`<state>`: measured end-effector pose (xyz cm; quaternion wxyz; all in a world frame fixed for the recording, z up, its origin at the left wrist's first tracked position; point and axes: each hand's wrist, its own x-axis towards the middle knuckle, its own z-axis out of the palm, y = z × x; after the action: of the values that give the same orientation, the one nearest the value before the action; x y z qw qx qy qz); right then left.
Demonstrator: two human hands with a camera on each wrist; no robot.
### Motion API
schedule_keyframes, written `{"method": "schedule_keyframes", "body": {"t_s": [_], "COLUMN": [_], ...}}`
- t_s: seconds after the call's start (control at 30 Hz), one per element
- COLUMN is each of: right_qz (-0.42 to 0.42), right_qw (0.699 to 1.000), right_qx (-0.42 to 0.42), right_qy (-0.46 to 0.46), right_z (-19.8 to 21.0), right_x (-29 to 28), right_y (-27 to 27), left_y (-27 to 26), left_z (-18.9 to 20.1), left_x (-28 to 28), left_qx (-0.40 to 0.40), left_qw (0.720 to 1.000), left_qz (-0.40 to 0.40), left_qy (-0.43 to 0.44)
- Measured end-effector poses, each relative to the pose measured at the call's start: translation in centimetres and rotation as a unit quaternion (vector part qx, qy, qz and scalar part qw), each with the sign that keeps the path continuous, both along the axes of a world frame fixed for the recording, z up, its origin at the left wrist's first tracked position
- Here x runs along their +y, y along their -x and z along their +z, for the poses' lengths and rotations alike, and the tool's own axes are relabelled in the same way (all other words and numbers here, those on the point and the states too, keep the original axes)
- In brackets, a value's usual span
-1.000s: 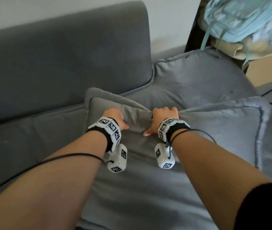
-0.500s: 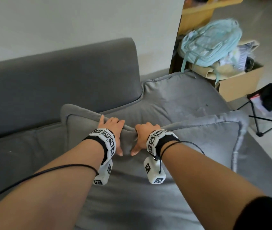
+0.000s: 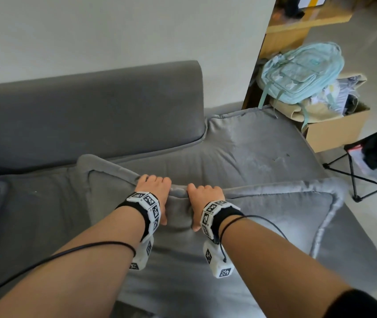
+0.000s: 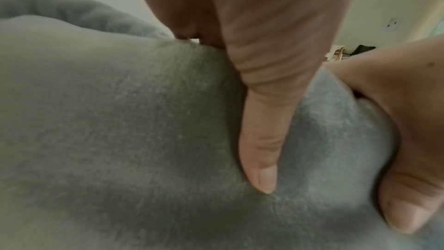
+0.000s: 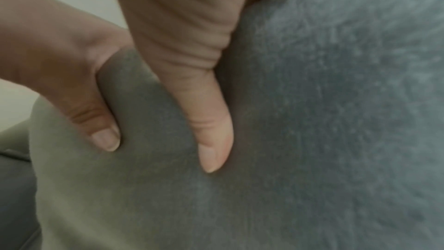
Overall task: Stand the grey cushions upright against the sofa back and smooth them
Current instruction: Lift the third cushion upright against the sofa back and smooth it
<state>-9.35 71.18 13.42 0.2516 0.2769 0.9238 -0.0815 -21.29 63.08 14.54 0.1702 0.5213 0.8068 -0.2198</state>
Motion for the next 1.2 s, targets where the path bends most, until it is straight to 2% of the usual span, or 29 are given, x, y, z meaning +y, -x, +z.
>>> {"method": "schedule_keyframes", "body": {"t_s": [0.23,0.47,0.67,0.83,0.93,1.07,1.2], "right_qz": [0.043,0.102,0.138,0.158,0.148,0.101,0.076], "right_qw": [0.998,0.995,0.99,0.982,0.981,0.988,0.986], "right_qx": [-0.017,-0.018,0.031,0.098,0.126,0.111,0.147], "right_qy": [0.038,0.014,-0.014,-0.031,-0.004,0.046,-0.008], "right_z": [2.1,7.1,12.2,14.3,13.9,12.1,10.6], "right_x": [-1.4,-4.2,-7.0,-8.5,-9.5,-9.6,-8.8], "right_y": [1.1,3.5,7.2,10.4,12.0,12.5,12.4], "left_y": [0.5,2.8,5.8,8.6,10.1,11.5,12.9], "left_z": [2.0,6.9,11.8,14.7,14.4,11.8,10.4], "left_x": [-2.3,-5.6,-9.3,-11.5,-12.9,-15.6,-16.1], "left_qx": [-0.016,-0.042,0.001,0.055,0.064,0.039,0.05], "left_qw": [1.0,0.997,0.996,0.991,0.986,0.975,0.97], "left_qz": [0.015,0.045,0.085,0.123,0.152,0.219,0.238], "left_qy": [0.013,0.047,0.02,-0.007,-0.017,-0.008,-0.023]}}
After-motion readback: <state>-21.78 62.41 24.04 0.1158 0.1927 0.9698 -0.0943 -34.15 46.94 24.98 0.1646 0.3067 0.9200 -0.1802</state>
